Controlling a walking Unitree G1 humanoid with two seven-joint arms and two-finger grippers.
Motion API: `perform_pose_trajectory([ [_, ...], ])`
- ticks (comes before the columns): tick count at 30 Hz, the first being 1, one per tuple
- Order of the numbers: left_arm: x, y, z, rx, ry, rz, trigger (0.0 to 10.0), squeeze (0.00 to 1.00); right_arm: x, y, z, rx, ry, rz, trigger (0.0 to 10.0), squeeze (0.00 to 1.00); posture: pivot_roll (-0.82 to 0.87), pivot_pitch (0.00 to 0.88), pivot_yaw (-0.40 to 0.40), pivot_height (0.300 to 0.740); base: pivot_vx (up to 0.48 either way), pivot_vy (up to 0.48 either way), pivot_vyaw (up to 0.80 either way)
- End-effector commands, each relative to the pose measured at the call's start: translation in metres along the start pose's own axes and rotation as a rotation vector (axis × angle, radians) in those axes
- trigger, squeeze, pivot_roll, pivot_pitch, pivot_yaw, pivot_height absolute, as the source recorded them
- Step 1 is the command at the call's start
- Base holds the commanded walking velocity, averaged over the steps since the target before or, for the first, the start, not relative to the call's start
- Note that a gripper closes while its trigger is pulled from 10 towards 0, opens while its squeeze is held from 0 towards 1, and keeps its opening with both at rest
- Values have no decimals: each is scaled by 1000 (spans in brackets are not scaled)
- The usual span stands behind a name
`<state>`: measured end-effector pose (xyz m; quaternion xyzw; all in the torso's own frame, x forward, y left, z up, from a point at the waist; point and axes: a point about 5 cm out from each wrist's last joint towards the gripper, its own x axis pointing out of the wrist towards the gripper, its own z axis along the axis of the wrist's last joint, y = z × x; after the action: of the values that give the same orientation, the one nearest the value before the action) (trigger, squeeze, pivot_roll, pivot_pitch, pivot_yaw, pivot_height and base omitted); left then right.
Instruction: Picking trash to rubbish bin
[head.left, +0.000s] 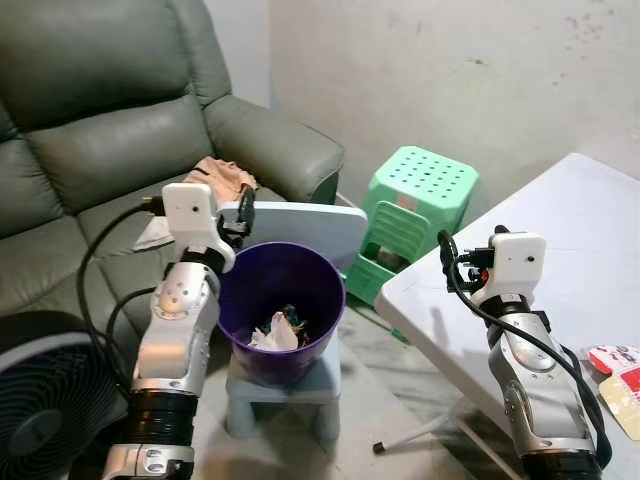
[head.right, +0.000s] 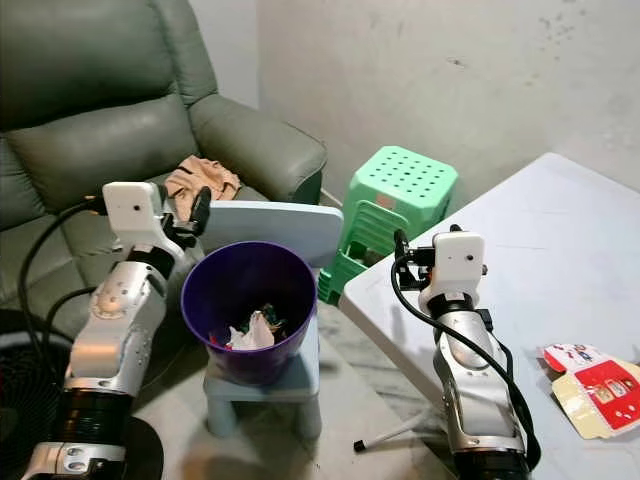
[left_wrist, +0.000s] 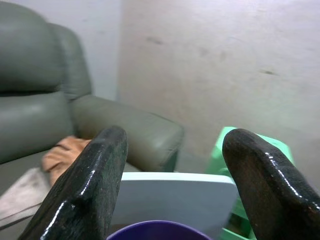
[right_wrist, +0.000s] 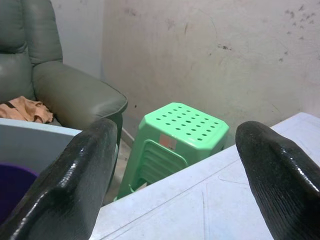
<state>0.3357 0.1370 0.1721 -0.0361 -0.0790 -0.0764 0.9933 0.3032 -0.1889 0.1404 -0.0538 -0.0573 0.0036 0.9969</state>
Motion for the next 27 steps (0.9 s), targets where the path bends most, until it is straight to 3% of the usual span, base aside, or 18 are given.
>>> perform_pose_trajectory([
  [1,-3,2,-4,25,8,-13,10000,0,0,-2,-2,-15,5,7,10000,0,-6,0,-42,740,0,0,-775],
  [9,-14,7,-13,53,36,-54,10000,0,-1,0,-3,-38,5,39,10000,0,-4,13,-30,740,0,0,-776],
  [14,-16,10,-8,98,15,-90,10000,0,-1,1,-3,-42,4,47,10000,0,7,15,-29,740,0,0,-776],
  [19,-13,15,-1,70,-16,-72,10000,0,-2,4,-5,-33,6,48,10000,0,10,19,-28,740,0,-480,-775],
  [22,-13,15,-1,-1,-11,-51,10000,0,-3,6,-5,-29,7,50,10000,0,10,21,-26,740,0,0,-775],
  [24,-12,12,-3,34,10,-46,10000,0,-5,5,-7,-28,12,50,10000,0,8,24,-25,740,0,0,-775],
  [27,-14,11,-2,22,-14,-56,10000,0,-6,4,-8,-32,15,46,10000,0,5,28,-26,740,0,0,-775],
])
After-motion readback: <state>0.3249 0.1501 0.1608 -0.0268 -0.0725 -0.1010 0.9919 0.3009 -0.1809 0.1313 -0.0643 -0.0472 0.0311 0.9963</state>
